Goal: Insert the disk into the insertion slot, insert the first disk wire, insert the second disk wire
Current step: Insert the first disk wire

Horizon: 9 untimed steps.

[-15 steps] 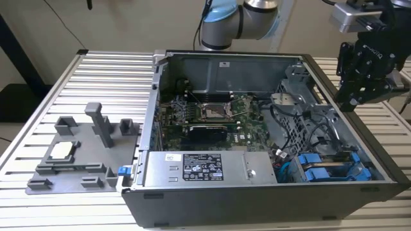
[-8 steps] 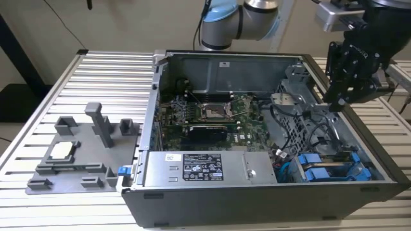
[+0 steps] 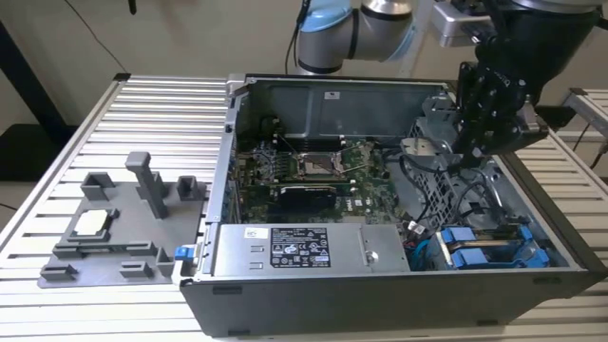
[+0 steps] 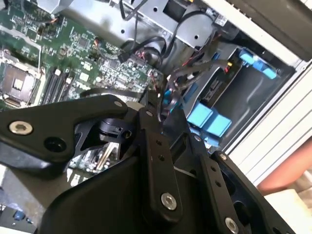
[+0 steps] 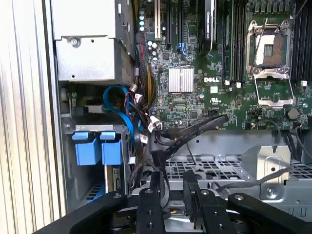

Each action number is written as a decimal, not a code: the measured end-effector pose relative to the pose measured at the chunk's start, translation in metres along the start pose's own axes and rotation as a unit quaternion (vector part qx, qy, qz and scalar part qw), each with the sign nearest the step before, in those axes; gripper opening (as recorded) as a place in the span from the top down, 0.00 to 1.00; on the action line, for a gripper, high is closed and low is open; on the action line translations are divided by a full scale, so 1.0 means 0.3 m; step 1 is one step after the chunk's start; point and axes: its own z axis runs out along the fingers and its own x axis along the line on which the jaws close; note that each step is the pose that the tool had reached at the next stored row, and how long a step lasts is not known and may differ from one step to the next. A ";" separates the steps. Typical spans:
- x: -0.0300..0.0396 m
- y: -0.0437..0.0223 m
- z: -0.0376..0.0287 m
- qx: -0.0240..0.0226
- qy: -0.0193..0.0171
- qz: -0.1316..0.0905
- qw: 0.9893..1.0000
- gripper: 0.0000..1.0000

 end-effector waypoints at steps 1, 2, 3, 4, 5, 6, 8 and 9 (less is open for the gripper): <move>0.002 0.015 -0.001 0.000 0.000 0.000 1.000 0.67; 0.004 0.030 -0.002 0.000 0.000 0.000 1.000 0.67; 0.007 0.045 -0.002 0.000 0.000 0.000 1.000 0.67; 0.010 0.058 -0.003 0.001 0.000 0.000 1.000 0.67; 0.012 0.071 -0.004 0.001 0.000 0.000 1.000 0.67; 0.015 0.084 -0.005 0.002 0.000 -0.001 1.000 0.67; 0.018 0.108 -0.006 0.003 0.000 -0.001 1.000 0.67; 0.019 0.117 -0.006 0.004 0.000 -0.001 1.000 0.67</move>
